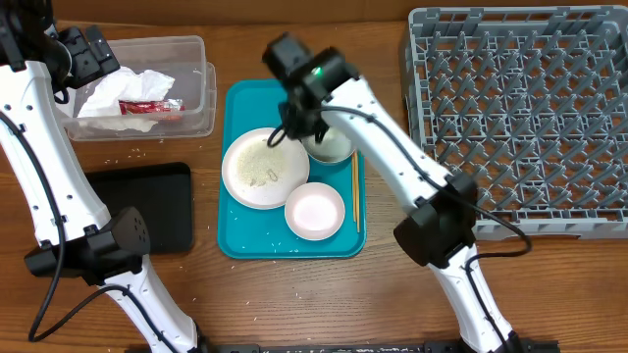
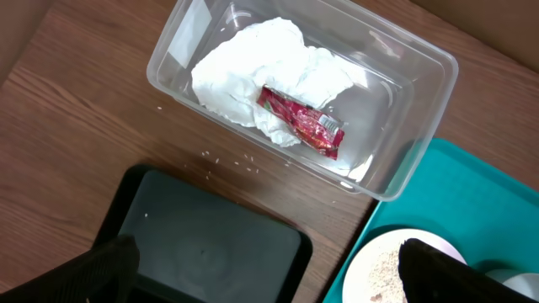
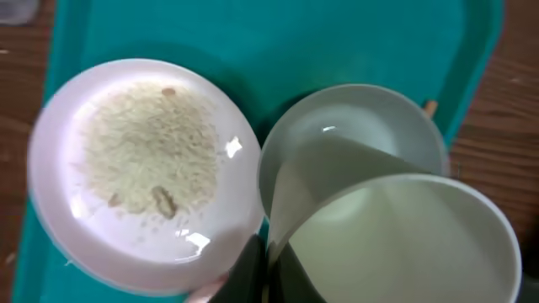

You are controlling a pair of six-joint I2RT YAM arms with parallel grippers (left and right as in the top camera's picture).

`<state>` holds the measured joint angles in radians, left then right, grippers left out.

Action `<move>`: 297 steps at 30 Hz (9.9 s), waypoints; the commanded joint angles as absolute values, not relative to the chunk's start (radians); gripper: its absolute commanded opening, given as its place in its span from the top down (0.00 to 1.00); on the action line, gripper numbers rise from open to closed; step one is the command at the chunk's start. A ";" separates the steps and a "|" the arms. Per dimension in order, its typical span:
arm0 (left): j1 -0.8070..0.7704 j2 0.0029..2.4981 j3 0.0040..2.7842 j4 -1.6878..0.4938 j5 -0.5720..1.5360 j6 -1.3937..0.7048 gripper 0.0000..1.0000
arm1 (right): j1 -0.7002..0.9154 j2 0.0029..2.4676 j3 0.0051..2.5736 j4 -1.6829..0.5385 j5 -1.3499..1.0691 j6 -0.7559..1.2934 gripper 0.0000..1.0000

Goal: Sort waste into correct bins and load items into the dishwasher
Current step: 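Grasp the paper cup with the right gripper and lift it, then carry the cup over the dish rack and lower it, then set the cup upside down on the rack and release, then adjust the cup on the rack with the right gripper, then reach the right gripper to the small white bowl and grasp it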

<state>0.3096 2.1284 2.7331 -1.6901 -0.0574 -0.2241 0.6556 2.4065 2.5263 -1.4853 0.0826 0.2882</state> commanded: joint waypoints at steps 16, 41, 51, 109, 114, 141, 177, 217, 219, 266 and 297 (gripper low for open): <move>0.314 2.120 2.731 -1.689 -0.062 -0.202 0.00 | -0.108 2.381 2.884 -1.693 -0.654 0.148 0.96; 0.314 2.120 2.731 -1.689 -0.062 -0.202 0.00 | -0.458 2.381 2.037 -1.049 -1.313 0.312 0.96; 0.314 2.120 2.731 -1.689 -0.062 -0.202 0.00 | -0.477 2.381 2.038 -1.079 -1.202 0.319 0.92; 0.314 2.120 2.731 -1.689 -0.062 -0.202 0.00 | -0.155 2.334 2.543 -1.519 -0.104 0.404 0.84; 0.314 2.120 2.731 -1.690 -0.062 -0.202 0.00 | -0.069 2.334 2.431 -1.481 0.030 0.450 0.96; 0.314 2.120 2.731 -1.690 -0.062 -0.202 0.00 | -0.073 2.336 2.327 -1.331 0.054 0.446 0.96; 0.314 2.120 2.731 -1.690 -0.062 -0.202 0.00 | -0.067 2.332 2.592 -1.694 -0.046 0.381 0.94; 0.314 2.120 2.731 -1.690 -0.062 -0.202 0.00 | -0.082 2.334 2.305 -1.399 0.269 0.438 0.95; 0.314 2.120 2.731 -1.690 -0.062 -0.202 0.00 | -0.088 2.334 2.305 -1.389 0.269 0.438 0.95; 0.314 2.120 2.731 -1.689 -0.062 -0.202 0.00 | -0.116 2.394 2.389 -1.427 0.224 0.440 0.93; 0.314 2.120 2.731 -1.690 -0.062 -0.202 0.00 | 0.193 2.331 2.894 -1.662 -0.224 0.302 0.00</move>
<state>0.3096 2.1288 2.7331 -1.6905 -0.0574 -0.2241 0.1093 2.3348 2.9330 -1.6745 -0.2646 0.3054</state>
